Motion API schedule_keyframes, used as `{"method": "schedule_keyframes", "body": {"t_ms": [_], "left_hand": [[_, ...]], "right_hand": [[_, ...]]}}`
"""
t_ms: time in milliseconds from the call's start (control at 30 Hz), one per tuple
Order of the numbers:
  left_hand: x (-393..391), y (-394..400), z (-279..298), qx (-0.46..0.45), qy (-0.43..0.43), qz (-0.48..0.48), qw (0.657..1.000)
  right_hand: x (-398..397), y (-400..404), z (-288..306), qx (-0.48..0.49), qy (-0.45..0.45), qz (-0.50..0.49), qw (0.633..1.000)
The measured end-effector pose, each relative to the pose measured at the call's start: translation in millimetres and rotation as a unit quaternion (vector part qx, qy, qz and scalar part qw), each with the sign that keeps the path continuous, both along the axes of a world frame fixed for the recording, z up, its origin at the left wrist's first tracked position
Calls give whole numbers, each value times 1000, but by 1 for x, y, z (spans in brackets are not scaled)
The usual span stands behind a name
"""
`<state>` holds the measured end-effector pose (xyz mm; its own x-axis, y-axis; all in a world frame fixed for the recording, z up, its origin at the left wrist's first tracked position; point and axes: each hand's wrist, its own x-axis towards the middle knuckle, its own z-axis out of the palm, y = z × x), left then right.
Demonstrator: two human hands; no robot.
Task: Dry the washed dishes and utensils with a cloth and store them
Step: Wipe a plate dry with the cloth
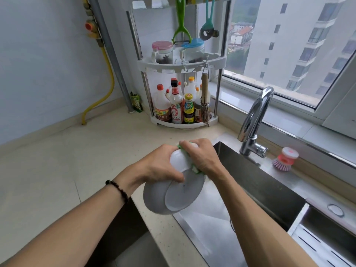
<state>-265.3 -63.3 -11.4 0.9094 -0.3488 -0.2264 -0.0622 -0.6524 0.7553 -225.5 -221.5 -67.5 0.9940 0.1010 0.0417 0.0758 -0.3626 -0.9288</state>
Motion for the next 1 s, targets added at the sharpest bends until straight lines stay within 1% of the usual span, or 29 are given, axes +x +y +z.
{"method": "schedule_keyframes", "body": {"t_ms": [67,100,200,233,267,300,333,367,400,467,500,533,567,600,633,667,700,767,800,833,867,900,933,1000], "left_hand": [[1,-5,1,17,-35,15,999],[1,-6,0,18,-50,29,998],[1,-4,-4,-7,-83,82,993],[0,-3,-4,-7,-92,92,991],[-2,-3,-4,-3,-99,95,991],[-4,-3,-4,-1,-107,96,990],[-6,-2,-3,-1,-115,99,988],[-7,-3,-3,-3,-119,105,987],[-8,-3,-3,-4,-123,111,986],[-5,-2,-5,6,-135,132,982],[-6,-3,-6,18,-138,133,981],[-8,-3,-6,28,-143,128,981],[-10,-4,-6,35,-147,116,982],[-13,-5,-6,38,-149,103,983],[-16,-7,-6,38,-150,93,984],[-17,-9,-7,34,-151,91,984],[-16,-9,-8,28,-153,99,983],[-13,-9,-8,32,-151,121,981],[-12,-8,-7,40,-149,123,980],[-12,-8,-6,43,-148,119,981],[-13,-7,-5,39,-147,110,982],[-16,-6,-4,26,-147,100,984],[-19,-6,-3,7,-151,91,984],[-25,-8,2,-34,-160,73,984]], "right_hand": [[-2,8,3,31,-30,-25,999],[-5,14,3,32,-54,-27,998],[-19,37,-2,-23,-130,-28,991],[-19,39,-5,-6,-131,-33,991],[-15,36,-8,36,-96,-46,994],[-10,30,-6,103,-26,-70,992],[-5,26,-5,166,53,-87,981],[-2,23,-7,203,89,-90,971],[-5,26,-6,208,74,-80,972],[-16,41,-9,133,-6,-24,991],[-23,46,-13,125,-19,-16,992],[-27,46,-17,141,-16,-16,990],[-24,43,-16,185,24,-29,982],[-19,37,-15,244,99,-52,963],[-12,33,-15,276,156,-75,945],[-11,31,-15,280,171,-85,941],[-13,32,-15,262,145,-83,951],[-28,41,-16,172,30,-46,984],[-34,46,-18,156,-6,-35,987],[-37,48,-19,163,-18,-32,986],[-33,47,-22,190,4,-49,981],[-28,42,-21,239,56,-81,966],[-21,35,-22,293,118,-104,943],[-10,18,-23,354,232,-108,900]]}}
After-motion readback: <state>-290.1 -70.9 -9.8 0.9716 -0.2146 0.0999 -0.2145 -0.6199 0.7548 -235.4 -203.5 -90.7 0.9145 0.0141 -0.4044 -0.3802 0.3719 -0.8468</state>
